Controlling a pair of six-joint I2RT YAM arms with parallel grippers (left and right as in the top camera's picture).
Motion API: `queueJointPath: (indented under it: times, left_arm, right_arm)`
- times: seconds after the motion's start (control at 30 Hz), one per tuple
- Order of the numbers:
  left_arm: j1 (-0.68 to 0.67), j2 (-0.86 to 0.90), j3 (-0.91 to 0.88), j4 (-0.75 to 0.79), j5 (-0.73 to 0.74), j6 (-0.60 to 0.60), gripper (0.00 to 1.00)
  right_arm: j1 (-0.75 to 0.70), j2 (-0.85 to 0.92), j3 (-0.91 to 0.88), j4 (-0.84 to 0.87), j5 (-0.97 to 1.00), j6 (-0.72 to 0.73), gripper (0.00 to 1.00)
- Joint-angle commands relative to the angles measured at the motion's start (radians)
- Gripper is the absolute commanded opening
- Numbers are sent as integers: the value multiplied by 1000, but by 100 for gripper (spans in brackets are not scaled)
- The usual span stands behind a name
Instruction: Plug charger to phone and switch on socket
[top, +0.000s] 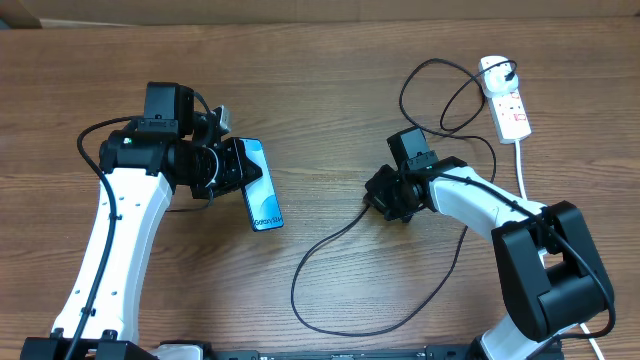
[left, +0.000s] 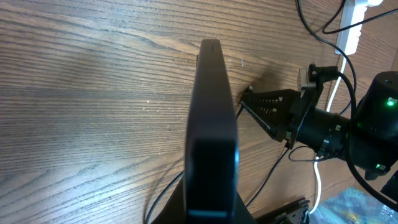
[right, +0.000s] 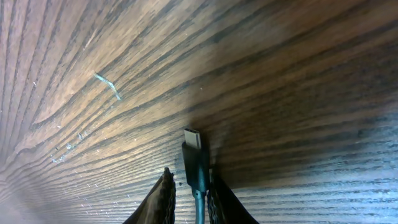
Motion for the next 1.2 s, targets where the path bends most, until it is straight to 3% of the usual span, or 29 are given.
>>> queueJointPath:
  times: [0.0, 0.3, 0.47, 1.17]
  left_arm:
    - [-3, -9, 5, 7, 25, 13, 4]
    - [-3, -9, 5, 8, 25, 12, 4]
    - [-3, -9, 5, 11, 25, 13, 4]
    - [-3, -9, 5, 12, 25, 13, 4]
  right_arm:
    - [20, 56, -34, -8, 64, 1, 18]
    - [22, 56, -34, -8, 71, 5, 14]
    - [22, 56, -34, -8, 71, 5, 4]
    - [21, 15, -25, 36, -18, -111, 4]
